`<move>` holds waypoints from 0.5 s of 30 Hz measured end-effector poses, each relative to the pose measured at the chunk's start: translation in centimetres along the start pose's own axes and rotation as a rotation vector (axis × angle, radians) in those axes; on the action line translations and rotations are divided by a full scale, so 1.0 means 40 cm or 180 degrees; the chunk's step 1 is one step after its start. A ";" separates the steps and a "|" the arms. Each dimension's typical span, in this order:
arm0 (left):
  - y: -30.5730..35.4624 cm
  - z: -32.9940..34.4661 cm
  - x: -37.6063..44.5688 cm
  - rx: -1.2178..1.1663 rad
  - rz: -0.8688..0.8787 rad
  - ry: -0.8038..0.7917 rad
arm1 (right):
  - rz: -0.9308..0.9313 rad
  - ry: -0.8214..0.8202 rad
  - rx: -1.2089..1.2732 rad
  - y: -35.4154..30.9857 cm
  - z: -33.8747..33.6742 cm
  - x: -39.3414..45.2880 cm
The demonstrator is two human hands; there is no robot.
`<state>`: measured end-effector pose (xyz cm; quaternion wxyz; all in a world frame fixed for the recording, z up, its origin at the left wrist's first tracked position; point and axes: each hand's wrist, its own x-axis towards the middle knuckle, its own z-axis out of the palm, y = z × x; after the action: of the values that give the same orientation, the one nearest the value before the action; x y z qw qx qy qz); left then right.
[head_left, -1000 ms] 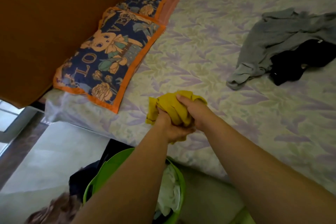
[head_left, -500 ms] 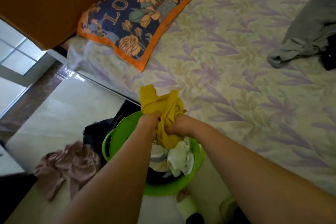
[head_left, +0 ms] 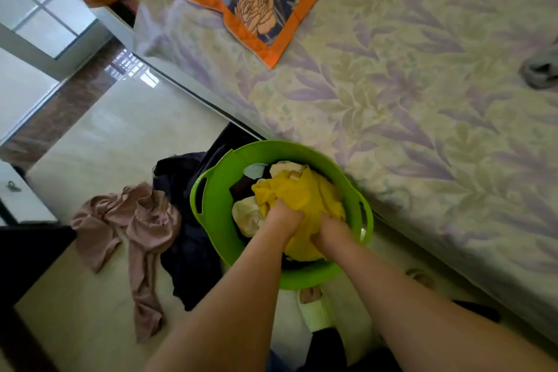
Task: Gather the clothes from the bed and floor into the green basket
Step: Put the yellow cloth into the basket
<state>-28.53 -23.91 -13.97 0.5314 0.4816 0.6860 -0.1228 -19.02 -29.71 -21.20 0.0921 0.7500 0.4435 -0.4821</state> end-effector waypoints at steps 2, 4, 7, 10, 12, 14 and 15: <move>0.019 -0.002 -0.003 0.0022 0.0068 -0.0030 | 0.0004 0.0031 0.0037 -0.006 -0.024 0.008; 0.044 -0.001 -0.011 0.0136 0.0177 -0.0046 | -0.0097 0.0162 0.0173 -0.019 -0.050 0.015; 0.107 0.002 -0.008 0.0141 0.0295 0.0001 | -0.0249 0.0346 0.0440 -0.028 -0.094 0.031; 0.173 0.011 -0.003 0.0201 0.0473 0.0036 | -0.0469 0.0487 0.0461 -0.034 -0.167 0.012; 0.213 0.018 0.014 0.0245 0.0440 0.0083 | -0.0501 0.0542 0.0463 -0.023 -0.215 0.012; 0.279 0.039 0.016 0.0296 0.0401 0.0046 | -0.0331 0.0535 0.0614 0.010 -0.276 0.018; 0.312 0.056 0.025 0.0304 0.0412 -0.0001 | -0.0280 0.0557 0.0707 0.033 -0.303 0.028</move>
<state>-17.26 -18.62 -11.44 0.5147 0.5497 0.6468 -0.1209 -10.08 -22.98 -16.21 -0.0517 0.7745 0.4261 -0.4646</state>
